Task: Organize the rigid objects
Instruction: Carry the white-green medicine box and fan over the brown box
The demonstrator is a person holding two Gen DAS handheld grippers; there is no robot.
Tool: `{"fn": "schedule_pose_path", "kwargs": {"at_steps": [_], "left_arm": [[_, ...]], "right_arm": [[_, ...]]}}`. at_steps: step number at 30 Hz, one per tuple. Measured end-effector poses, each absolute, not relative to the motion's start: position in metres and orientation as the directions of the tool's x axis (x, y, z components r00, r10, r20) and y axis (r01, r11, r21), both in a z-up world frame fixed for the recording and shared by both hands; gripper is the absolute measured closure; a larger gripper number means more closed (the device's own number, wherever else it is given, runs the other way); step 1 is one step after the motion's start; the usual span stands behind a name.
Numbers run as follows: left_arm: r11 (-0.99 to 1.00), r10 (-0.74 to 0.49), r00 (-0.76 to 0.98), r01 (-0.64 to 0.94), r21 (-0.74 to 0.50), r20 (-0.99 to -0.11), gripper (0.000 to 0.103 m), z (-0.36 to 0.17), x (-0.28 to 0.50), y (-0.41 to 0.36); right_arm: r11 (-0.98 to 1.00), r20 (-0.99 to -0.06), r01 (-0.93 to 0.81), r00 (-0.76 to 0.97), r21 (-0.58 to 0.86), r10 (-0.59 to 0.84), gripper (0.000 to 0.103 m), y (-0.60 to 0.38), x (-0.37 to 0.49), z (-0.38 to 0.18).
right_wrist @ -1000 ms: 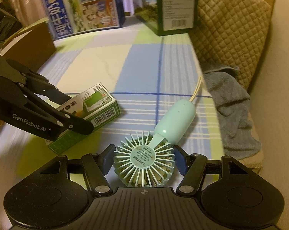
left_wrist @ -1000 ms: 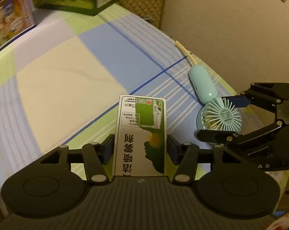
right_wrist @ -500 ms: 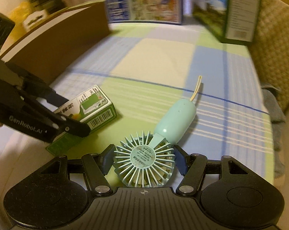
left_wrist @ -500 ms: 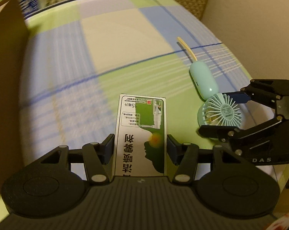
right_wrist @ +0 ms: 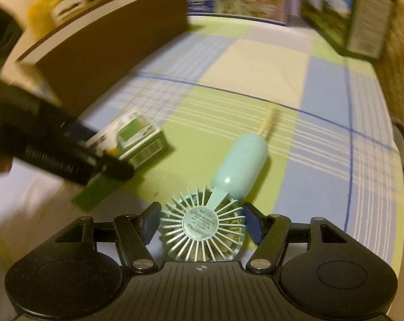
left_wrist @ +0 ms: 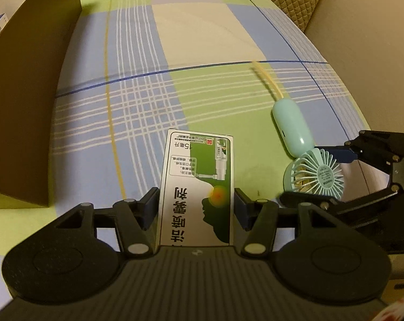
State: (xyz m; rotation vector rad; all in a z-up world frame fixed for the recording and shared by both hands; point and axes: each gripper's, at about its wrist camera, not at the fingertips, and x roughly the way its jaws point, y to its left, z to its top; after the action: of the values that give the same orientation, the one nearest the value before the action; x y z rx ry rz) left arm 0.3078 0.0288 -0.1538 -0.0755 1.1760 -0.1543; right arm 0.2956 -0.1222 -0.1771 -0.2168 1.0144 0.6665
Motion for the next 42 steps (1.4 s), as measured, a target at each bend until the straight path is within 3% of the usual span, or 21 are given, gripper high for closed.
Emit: {"fn": "schedule_pose_path", "kwargs": {"at_steps": [13, 42], "left_arm": [[0.991, -0.112, 0.393, 0.111, -0.074, -0.913, 0.052, -0.156, 0.302, 0.019], [0.989, -0.143, 0.566, 0.049, -0.14, -0.812, 0.052, -0.065, 0.251, 0.065]], "right_arm": [[0.843, -0.842, -0.535, 0.43, 0.051, 0.324, 0.043, -0.109, 0.278, -0.176], [0.8, -0.733, -0.595, 0.512, 0.074, 0.448, 0.043, -0.088, 0.242, -0.091]]}}
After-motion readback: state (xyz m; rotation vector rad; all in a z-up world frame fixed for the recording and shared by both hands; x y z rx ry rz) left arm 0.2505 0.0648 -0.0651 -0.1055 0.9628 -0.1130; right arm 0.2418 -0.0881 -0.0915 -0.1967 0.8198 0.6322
